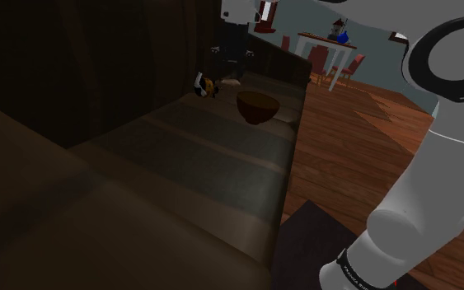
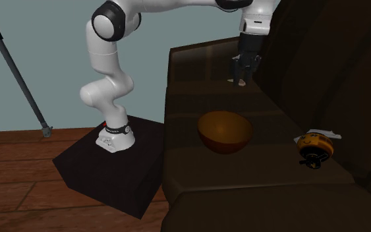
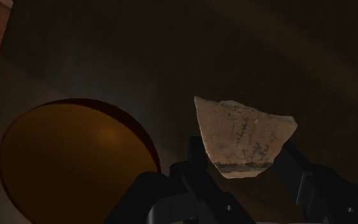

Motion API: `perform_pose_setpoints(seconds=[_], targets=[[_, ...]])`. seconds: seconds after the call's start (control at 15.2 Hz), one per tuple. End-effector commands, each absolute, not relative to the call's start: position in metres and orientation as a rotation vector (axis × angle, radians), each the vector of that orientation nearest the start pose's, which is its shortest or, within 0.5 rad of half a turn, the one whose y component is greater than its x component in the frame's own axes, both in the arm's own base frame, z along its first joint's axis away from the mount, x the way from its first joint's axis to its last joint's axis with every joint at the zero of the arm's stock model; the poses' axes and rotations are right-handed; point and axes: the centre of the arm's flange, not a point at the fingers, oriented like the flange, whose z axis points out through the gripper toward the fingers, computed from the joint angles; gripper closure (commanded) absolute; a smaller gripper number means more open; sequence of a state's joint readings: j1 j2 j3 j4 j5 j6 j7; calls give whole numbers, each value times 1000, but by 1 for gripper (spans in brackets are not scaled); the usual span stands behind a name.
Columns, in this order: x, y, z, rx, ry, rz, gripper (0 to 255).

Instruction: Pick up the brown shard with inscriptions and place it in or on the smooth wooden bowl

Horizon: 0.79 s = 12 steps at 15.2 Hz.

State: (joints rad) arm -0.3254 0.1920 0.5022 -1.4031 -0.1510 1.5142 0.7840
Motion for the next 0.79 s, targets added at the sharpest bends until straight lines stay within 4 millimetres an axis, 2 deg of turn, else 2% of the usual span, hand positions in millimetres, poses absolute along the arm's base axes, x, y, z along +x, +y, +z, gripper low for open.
perform_pose_setpoints(seconds=[0.0,0.73], targets=[[599,34,603,-3069,975,39,255],[598,-113,608,-3069,975,39,255]])
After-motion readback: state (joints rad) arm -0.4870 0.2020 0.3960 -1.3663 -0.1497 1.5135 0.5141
